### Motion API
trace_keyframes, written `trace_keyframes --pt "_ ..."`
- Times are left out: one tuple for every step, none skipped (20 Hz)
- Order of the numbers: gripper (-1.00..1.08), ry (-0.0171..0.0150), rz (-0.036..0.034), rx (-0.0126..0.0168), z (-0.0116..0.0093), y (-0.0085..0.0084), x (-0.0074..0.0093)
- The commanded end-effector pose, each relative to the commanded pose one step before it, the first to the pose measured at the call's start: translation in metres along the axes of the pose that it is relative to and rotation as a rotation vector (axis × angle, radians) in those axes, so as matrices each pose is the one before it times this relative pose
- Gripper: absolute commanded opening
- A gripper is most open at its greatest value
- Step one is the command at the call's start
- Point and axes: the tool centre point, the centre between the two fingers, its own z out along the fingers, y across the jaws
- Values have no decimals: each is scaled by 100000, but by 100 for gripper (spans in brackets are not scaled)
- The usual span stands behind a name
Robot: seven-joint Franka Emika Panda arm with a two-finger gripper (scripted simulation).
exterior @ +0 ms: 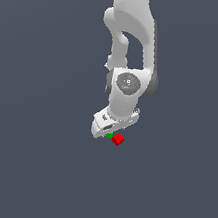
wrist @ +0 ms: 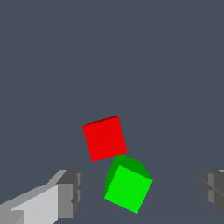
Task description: Stack the red cube on top of the green cube.
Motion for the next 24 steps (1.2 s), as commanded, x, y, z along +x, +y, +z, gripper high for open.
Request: trace_keyframes --pt "100 408 -7653 1 670 -714 588" --pt "100 116 -2571 5 233 -247 195" --pt "100 107 -2390 4 217 -231 181" --pt "100 97 -2204 3 200 -213 166" --pt "100 87 -2017 2 183 -196 151" --pt "100 78 -1826 1 166 -177 136" --pt "100 68 -1635 0 149 -160 121" --pt "100 58 -1442 -1 131 -141 105" --pt "100 48 -1249 -1 114 -123 90" --pt "100 39 -1054 -2 97 -104 74" --pt "100 31 -863 -2 79 -86 60" --pt "100 23 -669 -2 61 -67 46" --pt "100 15 -476 -1 44 -48 32" --pt "100 9 -285 -1 26 -30 20" --pt "100 3 -85 0 9 -5 3" --pt "100 -45 560 42 -32 24 -31" --pt "100 0 0 0 39 1 -3" --pt "100 0 0 0 115 4 -8" --pt "100 0 -49 -5 190 -17 8" --pt "100 0 0 0 267 8 -18" --pt "100 -1 -69 -6 340 -23 4" --pt "100 -1 -49 -4 415 -12 -11" --pt "100 -1 -69 -6 487 -21 -9" --pt "100 -1 -69 -5 557 -20 -15"
